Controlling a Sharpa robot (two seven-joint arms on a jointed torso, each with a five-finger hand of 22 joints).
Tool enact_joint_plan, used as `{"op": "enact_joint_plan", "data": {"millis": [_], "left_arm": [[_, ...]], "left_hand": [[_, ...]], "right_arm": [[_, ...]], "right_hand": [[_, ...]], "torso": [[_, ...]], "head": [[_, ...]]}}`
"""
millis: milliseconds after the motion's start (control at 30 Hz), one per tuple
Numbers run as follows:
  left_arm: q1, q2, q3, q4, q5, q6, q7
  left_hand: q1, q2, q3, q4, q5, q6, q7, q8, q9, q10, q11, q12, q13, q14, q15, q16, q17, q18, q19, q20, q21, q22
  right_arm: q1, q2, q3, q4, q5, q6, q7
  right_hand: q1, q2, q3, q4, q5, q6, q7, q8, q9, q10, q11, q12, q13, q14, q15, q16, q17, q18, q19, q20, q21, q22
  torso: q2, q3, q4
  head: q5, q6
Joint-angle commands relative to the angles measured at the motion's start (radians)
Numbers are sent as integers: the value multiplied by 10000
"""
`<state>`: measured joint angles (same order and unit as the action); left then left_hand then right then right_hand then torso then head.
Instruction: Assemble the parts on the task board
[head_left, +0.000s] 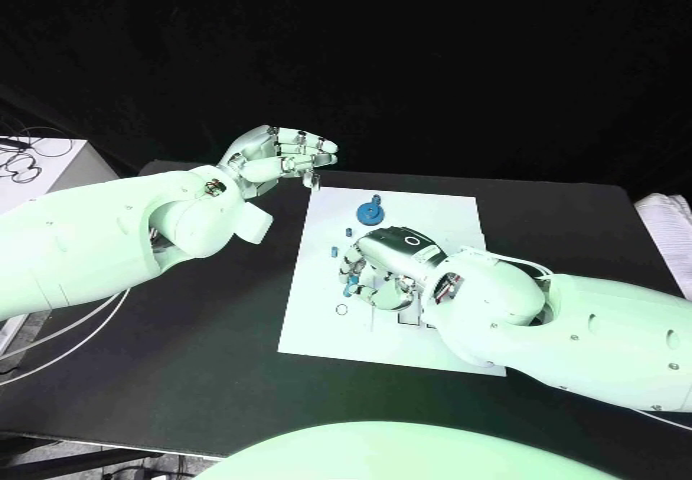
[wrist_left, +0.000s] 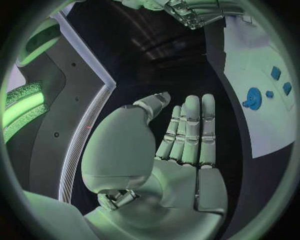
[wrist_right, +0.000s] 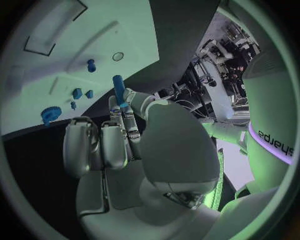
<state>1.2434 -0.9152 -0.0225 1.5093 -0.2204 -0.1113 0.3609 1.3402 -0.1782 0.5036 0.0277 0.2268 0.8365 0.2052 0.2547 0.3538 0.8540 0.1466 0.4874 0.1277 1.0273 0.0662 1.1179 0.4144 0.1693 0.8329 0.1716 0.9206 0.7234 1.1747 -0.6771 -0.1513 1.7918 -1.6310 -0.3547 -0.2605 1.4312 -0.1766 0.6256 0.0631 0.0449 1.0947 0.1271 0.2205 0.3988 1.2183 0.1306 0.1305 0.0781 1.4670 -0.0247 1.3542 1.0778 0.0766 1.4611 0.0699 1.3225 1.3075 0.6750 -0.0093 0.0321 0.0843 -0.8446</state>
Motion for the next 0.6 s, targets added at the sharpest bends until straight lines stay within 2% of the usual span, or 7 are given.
{"op": "enact_joint_plan", "data": {"millis": [33, 167, 333, 600], "left_arm": [[8, 14, 6, 15, 65, 42, 33], [8, 18, 4, 24, 61, 45, 25], [9, 24, 3, 22, 27, 49, 10], [10, 37, 2, 18, 4, 60, 9]], "left_hand": [[-81, 28, 5, 48, 17, -65, 2, 11, 15, -51, -1, 40, -11, -41, 63, -28, -12, 140, 60, -4, -68, -14], [-81, 28, 5, 48, 17, -65, 2, 11, 15, -51, -1, 40, -11, -41, 63, -28, -12, 140, 60, -4, -68, -14], [-74, 30, 5, 47, 17, -54, -3, 20, 20, -55, -4, 46, -10, -42, 62, -26, -12, 140, 63, -3, -73, -17], [-67, 33, 6, 46, 18, -43, -7, 29, 24, -57, -6, 53, -9, -42, 60, -24, -12, 141, 65, -3, -77, -20]], "right_arm": [[-139, 134, -9, -101, -485, -82, 268], [-338, 355, -38, -325, -737, -106, 291], [-468, 524, -70, -568, -982, -101, 324], [-624, 707, -89, -741, -1085, -67, 349]], "right_hand": [[-24, 69, 605, -663, 49, 25, -20, 51, 16, 890, -827, 220, 263, 137, -85, -36, -10, -166, 123, -36, -4, 300], [-32, 71, 619, -680, 49, 21, -18, 51, 19, 890, -825, 215, 265, 135, -84, -43, -22, -166, 122, -36, -4, 301], [-40, 73, 632, -696, 49, 17, -16, 52, 21, 889, -823, 210, 267, 132, -83, -51, -37, -164, 118, -36, -11, 295], [-50, 72, 643, -713, 50, 14, -14, 52, 23, 888, -821, 205, 270, 129, -81, -58, -51, -160, 112, -35, -26, 283]], "torso": [[14, 9, -33], [18, 23, -29], [17, 21, 25], [23, 26, -11]], "head": [[139, -50], [168, -87], [196, -131], [277, -171]]}}
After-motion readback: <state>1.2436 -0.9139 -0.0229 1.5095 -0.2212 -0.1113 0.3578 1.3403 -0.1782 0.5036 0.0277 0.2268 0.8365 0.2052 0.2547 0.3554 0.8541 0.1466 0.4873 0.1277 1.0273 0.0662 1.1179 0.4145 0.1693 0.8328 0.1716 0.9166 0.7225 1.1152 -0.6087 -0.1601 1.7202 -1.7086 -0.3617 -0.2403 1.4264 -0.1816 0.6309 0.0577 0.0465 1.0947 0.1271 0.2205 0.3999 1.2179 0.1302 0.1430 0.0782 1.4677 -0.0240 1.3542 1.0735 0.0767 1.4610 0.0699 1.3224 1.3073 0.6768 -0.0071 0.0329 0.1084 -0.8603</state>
